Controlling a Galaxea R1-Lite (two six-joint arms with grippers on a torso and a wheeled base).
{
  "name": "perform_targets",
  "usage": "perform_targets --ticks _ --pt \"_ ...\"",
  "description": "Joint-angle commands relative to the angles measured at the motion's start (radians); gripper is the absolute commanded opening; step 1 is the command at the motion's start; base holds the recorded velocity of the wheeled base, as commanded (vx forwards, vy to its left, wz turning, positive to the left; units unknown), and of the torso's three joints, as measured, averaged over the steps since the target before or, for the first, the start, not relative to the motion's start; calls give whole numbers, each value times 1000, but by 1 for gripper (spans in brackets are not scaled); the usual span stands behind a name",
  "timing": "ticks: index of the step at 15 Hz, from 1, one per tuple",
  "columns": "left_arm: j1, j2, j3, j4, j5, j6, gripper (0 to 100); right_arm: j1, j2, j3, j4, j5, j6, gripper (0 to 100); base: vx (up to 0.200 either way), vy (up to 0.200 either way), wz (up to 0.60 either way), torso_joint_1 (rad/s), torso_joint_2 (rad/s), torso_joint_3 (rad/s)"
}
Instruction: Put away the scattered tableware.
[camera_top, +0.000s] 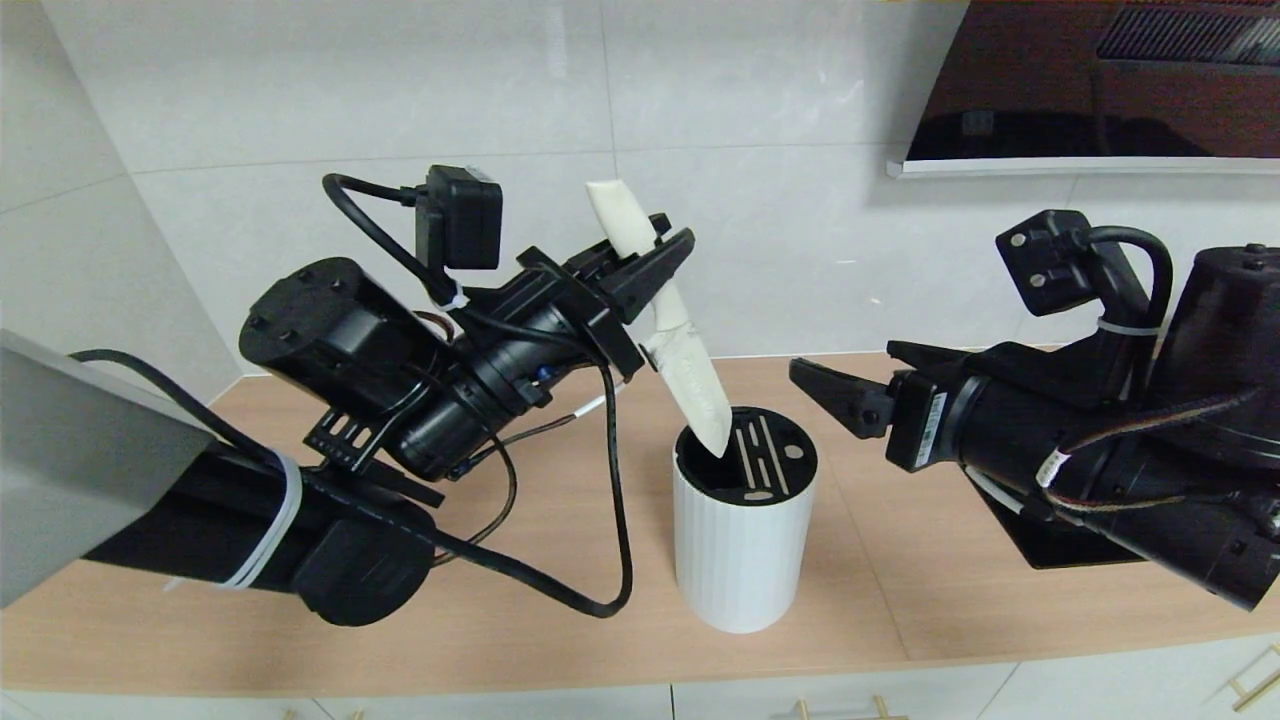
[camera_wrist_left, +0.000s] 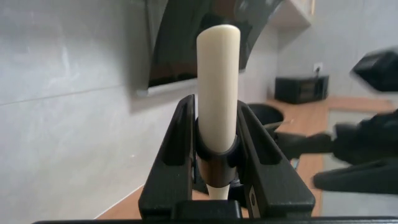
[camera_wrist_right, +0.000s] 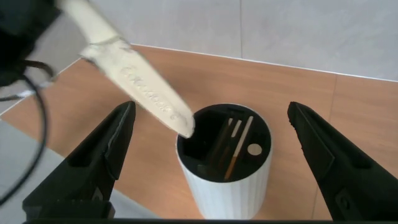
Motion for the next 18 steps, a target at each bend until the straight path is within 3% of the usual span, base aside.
perform_targets --ticks 1,5,18 --pt "-2 23 10 -1 0 6 0 0 8 0 0 0 0 100 0 0 0 0 0 0" --pt "-5 63 30 -1 -4 32 0 -2 10 2 0 0 0 100 0 0 0 0 0 0" --pt "-58 195 -10 -1 0 37 0 -2 30 5 0 -23 -20 100 0 0 0 0 0 0"
